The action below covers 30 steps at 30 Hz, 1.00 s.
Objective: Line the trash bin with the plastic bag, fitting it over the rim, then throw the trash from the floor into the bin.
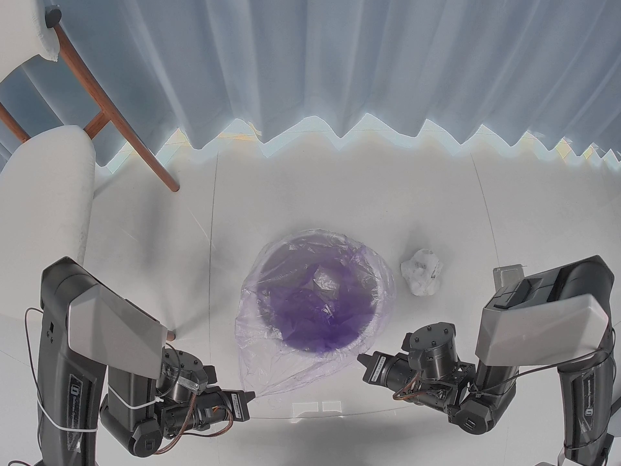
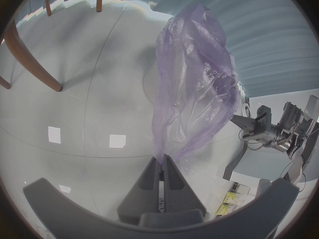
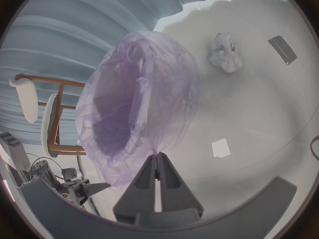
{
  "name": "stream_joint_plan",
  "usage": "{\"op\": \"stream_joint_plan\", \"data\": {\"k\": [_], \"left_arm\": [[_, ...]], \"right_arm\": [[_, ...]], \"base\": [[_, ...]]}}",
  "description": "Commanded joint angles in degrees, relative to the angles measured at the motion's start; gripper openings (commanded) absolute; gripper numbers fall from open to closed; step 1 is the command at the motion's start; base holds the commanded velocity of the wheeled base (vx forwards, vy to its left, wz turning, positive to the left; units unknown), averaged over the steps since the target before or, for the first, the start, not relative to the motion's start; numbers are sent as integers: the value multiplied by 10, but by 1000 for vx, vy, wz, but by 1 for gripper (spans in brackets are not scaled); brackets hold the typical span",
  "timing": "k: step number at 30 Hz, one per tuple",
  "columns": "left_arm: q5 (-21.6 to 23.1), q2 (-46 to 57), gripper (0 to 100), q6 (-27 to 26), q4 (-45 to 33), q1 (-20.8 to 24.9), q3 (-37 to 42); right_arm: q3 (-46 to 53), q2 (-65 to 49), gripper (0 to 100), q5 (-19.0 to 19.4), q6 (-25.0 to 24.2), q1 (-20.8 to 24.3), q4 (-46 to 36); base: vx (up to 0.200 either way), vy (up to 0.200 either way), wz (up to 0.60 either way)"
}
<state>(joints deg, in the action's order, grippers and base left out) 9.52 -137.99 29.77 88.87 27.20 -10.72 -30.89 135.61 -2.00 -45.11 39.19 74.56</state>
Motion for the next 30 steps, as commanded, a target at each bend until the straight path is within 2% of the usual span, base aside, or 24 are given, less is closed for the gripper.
{"op": "stream_joint_plan", "data": {"k": [1, 5, 10, 11, 13, 14, 18, 23, 27, 29, 30], "left_arm": [[-3, -21, 0, 0, 0, -3, -4], [-4, -36, 0, 0, 0, -7, -13], [-4, -36, 0, 0, 0, -7, -11], [-4, -36, 0, 0, 0, -7, -11], [-4, -36, 0, 0, 0, -7, -10], [-4, -36, 100, 0, 0, -7, -10], [-5, -8, 100, 6, 1, -6, -11], [-35, 52, 100, 21, 0, 10, 1], [-35, 152, 100, 34, -1, 25, 41], [-34, 170, 100, 34, -1, 28, 48], [-31, 196, 100, 34, -1, 30, 56]], "right_arm": [[-1, 26, 0, -5, 3, 1, 16], [6, 47, 0, -6, 5, 1, 68], [11, 50, 0, -6, 4, 1, 79], [12, 50, 100, -6, 4, 1, 79], [14, 49, 100, -5, -2, 1, 85], [14, 48, 100, -5, -5, 1, 92], [51, 43, 100, 1, -16, 4, 151], [82, 7, 100, 15, -17, 28, 153], [121, -49, 100, 47, -21, 37, 153], [129, -61, 100, 58, -24, 37, 153], [140, -81, 100, 79, -31, 34, 153]], "base": [[0, 0, 0], [0, 0, 0], [0, 0, 0], [0, 0, 0], [0, 0, 0], [0, 0, 0], [0, 0, 0], [0, 0, 0], [0, 0, 0], [0, 0, 0], [0, 0, 0]]}}
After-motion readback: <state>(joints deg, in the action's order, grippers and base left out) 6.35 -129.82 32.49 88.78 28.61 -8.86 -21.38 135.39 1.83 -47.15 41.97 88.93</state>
